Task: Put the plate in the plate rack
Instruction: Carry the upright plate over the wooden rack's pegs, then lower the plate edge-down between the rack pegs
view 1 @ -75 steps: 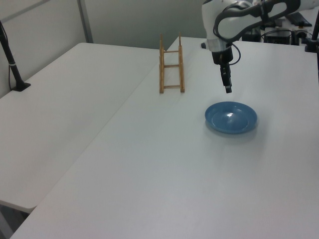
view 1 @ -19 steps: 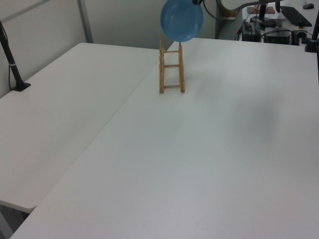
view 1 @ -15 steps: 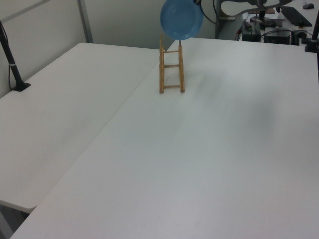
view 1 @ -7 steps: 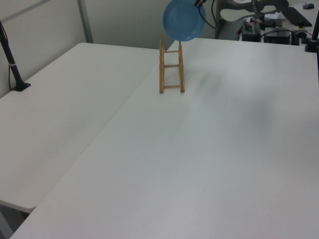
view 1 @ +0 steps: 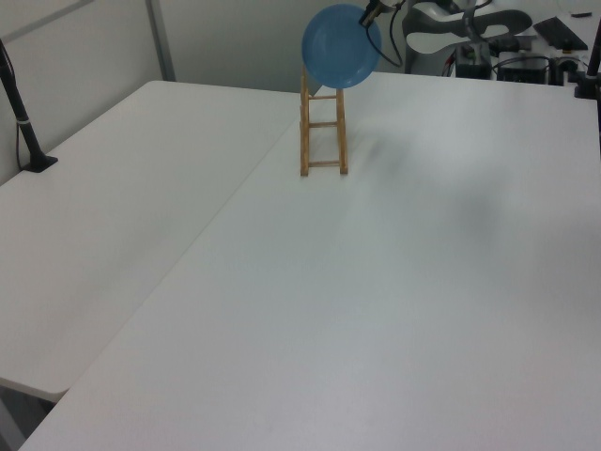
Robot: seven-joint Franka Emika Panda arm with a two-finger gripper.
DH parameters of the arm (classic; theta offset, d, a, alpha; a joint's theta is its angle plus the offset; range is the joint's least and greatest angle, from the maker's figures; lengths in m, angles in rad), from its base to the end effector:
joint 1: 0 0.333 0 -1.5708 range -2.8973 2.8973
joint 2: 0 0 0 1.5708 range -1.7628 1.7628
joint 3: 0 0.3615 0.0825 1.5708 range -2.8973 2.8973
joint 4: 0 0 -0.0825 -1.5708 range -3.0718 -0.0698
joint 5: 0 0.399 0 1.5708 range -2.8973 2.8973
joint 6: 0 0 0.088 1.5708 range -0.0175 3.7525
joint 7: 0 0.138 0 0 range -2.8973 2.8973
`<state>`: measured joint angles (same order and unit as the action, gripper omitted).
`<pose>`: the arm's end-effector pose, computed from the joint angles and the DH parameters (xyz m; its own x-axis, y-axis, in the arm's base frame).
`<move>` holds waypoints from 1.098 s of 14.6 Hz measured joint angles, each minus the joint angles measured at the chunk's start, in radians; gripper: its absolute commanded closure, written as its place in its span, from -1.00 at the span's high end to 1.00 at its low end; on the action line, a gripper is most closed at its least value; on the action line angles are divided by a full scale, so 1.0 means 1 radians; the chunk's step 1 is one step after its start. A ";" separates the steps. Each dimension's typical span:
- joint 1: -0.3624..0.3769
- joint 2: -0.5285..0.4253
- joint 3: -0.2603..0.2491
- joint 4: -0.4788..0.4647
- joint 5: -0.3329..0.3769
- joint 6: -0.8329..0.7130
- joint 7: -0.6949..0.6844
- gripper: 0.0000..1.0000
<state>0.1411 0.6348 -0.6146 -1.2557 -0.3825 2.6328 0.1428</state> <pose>0.7981 -0.2266 0.5479 0.7724 0.1544 0.6160 -0.3093 -0.7557 0.5772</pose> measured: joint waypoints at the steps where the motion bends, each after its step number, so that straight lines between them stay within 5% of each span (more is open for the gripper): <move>1: 0.003 0.010 -0.006 0.010 0.000 0.000 0.005 -1.00; 16: 0.018 0.108 -0.032 0.086 -0.001 0.000 0.095 -1.00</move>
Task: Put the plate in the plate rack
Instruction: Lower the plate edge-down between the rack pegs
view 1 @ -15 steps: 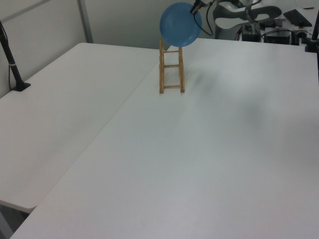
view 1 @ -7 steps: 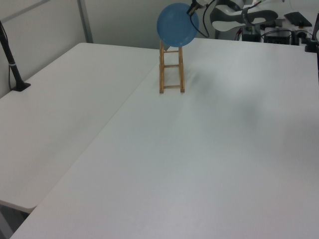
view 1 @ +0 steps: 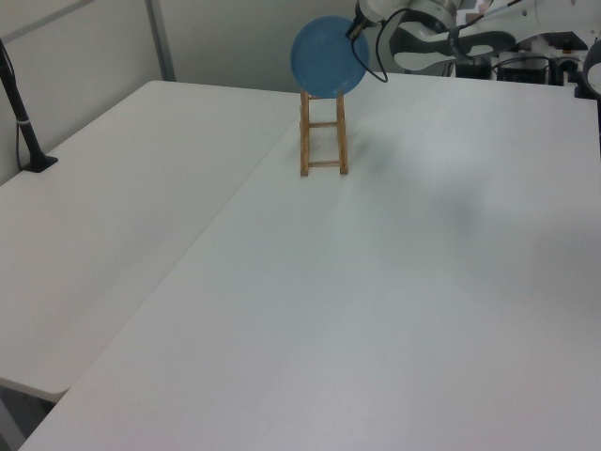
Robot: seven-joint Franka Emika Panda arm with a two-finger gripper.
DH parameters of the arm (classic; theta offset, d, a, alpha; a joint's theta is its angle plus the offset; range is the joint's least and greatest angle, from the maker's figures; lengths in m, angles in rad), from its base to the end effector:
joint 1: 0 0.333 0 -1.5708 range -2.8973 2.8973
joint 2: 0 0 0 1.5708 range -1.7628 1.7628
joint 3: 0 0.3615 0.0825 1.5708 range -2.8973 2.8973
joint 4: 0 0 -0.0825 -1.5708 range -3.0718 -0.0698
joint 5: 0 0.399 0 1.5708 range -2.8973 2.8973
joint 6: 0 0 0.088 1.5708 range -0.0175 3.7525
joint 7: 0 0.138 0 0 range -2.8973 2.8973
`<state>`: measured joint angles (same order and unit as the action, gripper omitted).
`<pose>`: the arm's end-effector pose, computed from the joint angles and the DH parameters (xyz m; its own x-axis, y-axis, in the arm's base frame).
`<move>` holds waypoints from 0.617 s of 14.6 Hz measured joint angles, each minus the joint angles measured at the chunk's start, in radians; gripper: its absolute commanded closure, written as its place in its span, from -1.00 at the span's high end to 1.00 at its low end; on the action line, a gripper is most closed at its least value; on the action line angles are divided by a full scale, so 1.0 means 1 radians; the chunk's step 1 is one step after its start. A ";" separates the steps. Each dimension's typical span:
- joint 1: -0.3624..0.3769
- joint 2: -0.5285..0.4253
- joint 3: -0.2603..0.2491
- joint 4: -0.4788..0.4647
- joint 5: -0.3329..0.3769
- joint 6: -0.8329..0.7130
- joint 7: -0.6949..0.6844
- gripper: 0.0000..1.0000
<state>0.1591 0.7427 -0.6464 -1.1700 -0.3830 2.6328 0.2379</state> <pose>0.8270 -0.2088 0.5167 0.7560 0.1434 0.6386 -0.3458 -0.7410 0.5757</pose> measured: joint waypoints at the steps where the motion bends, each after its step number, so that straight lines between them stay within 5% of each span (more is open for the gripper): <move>1: 0.000 0.010 -0.001 0.008 0.000 0.000 0.011 -1.00; 9: 0.005 0.059 -0.006 0.021 -0.006 0.000 0.026 -1.00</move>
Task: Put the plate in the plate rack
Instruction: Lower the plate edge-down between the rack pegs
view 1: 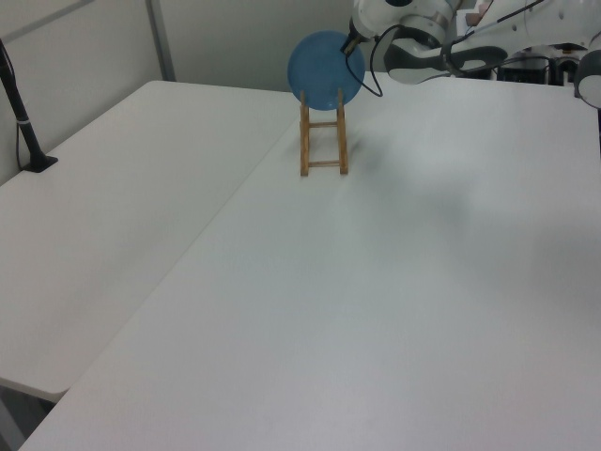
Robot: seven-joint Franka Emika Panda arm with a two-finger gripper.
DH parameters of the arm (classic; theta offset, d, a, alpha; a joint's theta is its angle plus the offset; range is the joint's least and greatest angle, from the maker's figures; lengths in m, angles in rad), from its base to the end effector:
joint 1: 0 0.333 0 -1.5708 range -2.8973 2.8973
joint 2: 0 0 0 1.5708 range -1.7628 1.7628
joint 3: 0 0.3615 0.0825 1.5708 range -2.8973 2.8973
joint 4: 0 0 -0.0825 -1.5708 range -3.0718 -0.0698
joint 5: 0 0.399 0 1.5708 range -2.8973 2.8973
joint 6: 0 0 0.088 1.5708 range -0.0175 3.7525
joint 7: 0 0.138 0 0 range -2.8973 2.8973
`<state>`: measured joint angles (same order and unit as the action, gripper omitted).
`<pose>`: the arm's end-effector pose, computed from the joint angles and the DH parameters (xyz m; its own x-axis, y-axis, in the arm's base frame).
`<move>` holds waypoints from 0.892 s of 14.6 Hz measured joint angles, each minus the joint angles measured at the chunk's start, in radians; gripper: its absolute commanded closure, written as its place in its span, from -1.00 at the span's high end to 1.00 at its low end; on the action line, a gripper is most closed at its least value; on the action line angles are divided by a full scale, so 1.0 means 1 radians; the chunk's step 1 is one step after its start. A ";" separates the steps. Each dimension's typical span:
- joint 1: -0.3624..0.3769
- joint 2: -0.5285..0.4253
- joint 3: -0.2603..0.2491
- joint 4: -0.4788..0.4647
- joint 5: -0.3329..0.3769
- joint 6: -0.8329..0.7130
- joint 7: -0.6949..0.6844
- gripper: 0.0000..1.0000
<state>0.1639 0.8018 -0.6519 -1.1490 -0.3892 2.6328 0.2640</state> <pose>0.8394 -0.2015 0.4821 0.7721 0.1484 0.6179 -0.3328 -0.7339 0.5921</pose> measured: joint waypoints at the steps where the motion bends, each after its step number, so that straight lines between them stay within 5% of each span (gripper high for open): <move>1: 0.000 0.002 0.000 0.000 0.000 0.000 0.000 -1.00; 5: 0.000 0.011 0.000 0.001 0.000 0.000 0.000 -0.43; 11: 0.001 0.012 0.000 0.008 -0.001 0.000 0.021 -0.29; 13: 0.001 0.013 0.000 0.008 -0.001 0.000 0.032 -0.06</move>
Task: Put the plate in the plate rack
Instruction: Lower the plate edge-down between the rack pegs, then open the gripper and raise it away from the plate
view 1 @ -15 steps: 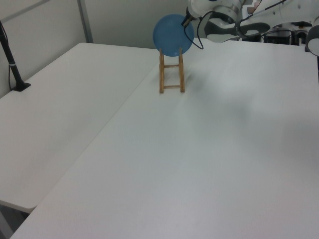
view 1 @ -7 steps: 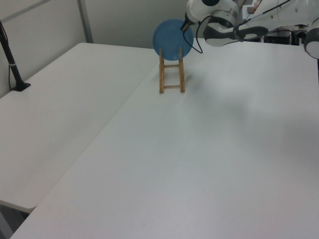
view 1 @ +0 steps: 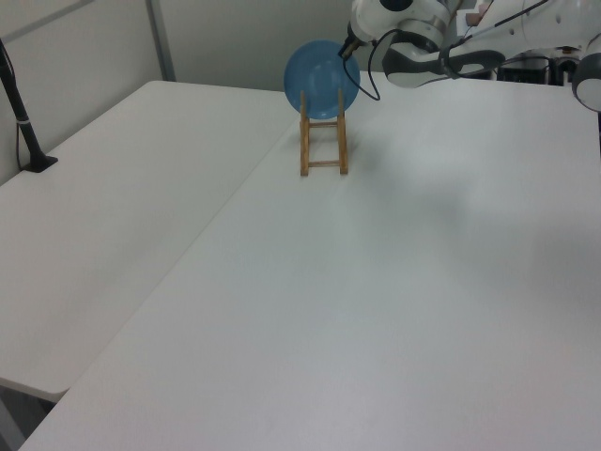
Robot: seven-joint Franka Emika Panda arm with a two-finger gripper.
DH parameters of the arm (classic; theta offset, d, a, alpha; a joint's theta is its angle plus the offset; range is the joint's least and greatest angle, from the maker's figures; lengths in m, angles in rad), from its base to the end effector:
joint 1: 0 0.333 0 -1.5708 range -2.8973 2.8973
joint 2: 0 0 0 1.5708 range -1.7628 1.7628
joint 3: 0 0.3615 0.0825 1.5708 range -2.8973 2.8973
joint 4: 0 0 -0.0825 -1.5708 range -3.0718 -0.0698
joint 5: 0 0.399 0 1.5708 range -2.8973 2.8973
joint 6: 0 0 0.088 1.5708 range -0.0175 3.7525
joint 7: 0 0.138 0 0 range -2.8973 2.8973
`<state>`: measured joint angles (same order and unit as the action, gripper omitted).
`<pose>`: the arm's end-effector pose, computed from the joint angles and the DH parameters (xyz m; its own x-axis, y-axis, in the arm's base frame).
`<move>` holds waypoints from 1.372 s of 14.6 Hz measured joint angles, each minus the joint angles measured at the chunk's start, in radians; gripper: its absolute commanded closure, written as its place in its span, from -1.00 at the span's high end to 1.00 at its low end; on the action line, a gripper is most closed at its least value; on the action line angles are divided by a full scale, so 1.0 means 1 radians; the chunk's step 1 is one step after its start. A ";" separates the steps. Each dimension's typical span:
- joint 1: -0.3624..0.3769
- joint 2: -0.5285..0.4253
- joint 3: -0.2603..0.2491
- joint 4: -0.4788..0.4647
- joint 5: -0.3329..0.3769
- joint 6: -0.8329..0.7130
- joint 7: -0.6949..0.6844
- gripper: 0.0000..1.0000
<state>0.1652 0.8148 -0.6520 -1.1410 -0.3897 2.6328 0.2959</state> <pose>0.8426 -0.1984 0.4758 0.7644 0.1317 0.6311 -0.3501 -0.7372 0.5779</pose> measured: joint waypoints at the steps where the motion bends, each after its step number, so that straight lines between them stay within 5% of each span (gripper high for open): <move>1: 0.000 0.000 0.000 0.000 0.000 0.000 0.009 0.06; 4: 0.007 -0.001 0.000 0.012 0.000 0.000 0.060 0.40; 6: 0.015 -0.030 0.033 0.027 0.000 0.000 0.110 1.00; 12: 0.012 -0.285 0.278 -0.074 0.023 -0.231 0.167 1.00; 18: -0.010 -0.530 0.463 -0.325 0.213 -0.639 0.124 1.00; 20: -0.016 -0.582 0.478 -0.392 0.276 -0.717 0.034 1.00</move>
<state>0.1492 0.2330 -0.1738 -1.5332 -0.1138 1.9163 0.3298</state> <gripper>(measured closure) 0.000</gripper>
